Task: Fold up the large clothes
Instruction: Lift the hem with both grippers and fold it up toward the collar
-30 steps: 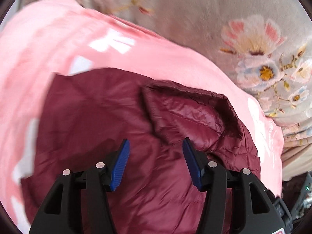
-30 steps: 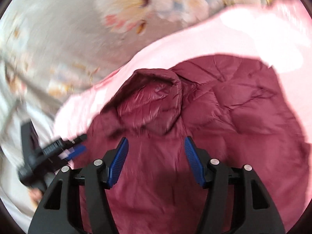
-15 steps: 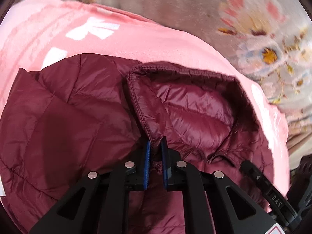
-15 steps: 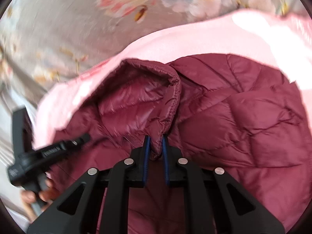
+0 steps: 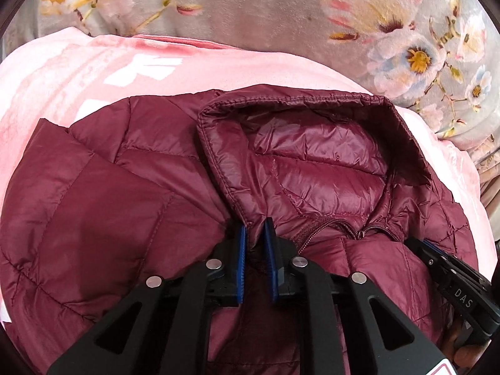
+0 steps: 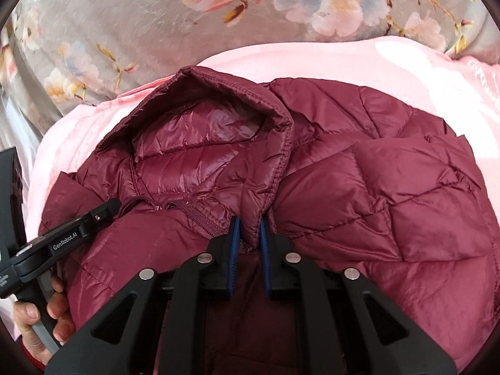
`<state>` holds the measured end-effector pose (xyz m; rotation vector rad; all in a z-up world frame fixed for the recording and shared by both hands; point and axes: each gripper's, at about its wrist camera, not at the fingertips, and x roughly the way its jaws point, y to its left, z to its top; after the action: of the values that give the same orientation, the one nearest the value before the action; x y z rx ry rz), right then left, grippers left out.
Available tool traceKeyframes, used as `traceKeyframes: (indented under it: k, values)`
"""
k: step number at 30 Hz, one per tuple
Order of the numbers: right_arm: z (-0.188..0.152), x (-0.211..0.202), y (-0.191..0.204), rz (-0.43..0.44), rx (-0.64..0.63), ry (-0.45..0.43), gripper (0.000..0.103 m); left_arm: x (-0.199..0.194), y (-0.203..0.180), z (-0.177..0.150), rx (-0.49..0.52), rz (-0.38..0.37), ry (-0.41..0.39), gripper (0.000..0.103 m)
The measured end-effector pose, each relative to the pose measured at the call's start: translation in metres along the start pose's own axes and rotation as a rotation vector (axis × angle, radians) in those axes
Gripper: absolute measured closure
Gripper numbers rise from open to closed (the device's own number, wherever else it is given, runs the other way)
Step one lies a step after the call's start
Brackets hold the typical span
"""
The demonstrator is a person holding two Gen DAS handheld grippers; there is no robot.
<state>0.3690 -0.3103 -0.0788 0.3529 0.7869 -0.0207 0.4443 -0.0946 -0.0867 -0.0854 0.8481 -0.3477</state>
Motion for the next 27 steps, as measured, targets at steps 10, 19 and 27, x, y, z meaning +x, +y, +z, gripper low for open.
traceKeyframes:
  k: [10,19,27]
  values:
    - [-0.005,-0.032,-0.023,0.070,0.070,0.024,0.090,-0.025,-0.006,-0.003,0.120,0.062,-0.011,0.079]
    - [0.073,-0.053,-0.036,0.198,0.252,-0.087,0.073,-0.063,0.005,0.051,0.008,0.024,-0.056,0.053]
    - [0.129,0.000,-0.015,0.091,0.254,-0.089,0.073,-0.021,0.017,0.127,-0.216,-0.039,-0.013,0.055]
